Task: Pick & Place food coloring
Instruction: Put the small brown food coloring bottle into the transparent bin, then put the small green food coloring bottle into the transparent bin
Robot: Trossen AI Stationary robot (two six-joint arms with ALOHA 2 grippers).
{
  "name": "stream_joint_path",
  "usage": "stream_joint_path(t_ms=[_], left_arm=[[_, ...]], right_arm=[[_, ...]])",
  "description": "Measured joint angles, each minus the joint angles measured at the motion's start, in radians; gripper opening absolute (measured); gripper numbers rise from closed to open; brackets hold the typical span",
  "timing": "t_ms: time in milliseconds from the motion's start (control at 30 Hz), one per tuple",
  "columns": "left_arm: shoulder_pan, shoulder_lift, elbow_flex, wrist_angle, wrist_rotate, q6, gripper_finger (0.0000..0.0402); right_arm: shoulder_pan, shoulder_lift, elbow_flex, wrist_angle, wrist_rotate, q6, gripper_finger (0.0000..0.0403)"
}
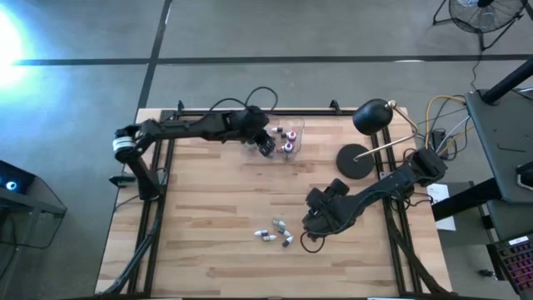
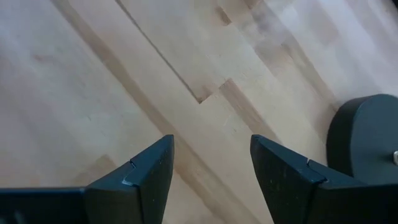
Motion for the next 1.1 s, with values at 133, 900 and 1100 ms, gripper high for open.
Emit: stream_joint_path(t_ms=[133, 900, 1100], left_arm=[[-0.013, 0.037, 0.098, -0.142, -0.119, 0.052, 0.0175], [-0.533, -0.197, -0.24, -0.085, 0.112, -0.2, 0.0221], [-0.62, -0.209, -0.372, -0.057, -0.052, -0.424, 0.0221]], right_arm=[[0.003, 0.0, 0.002, 0.004, -0.033, 0.02, 0.0206], [0.0, 0.002, -0.019, 0.441, -0.215, -0.757, 0.0206], [-0.048, 0.019, -0.03, 0.653, -0.42, -0.693, 0.0206]])
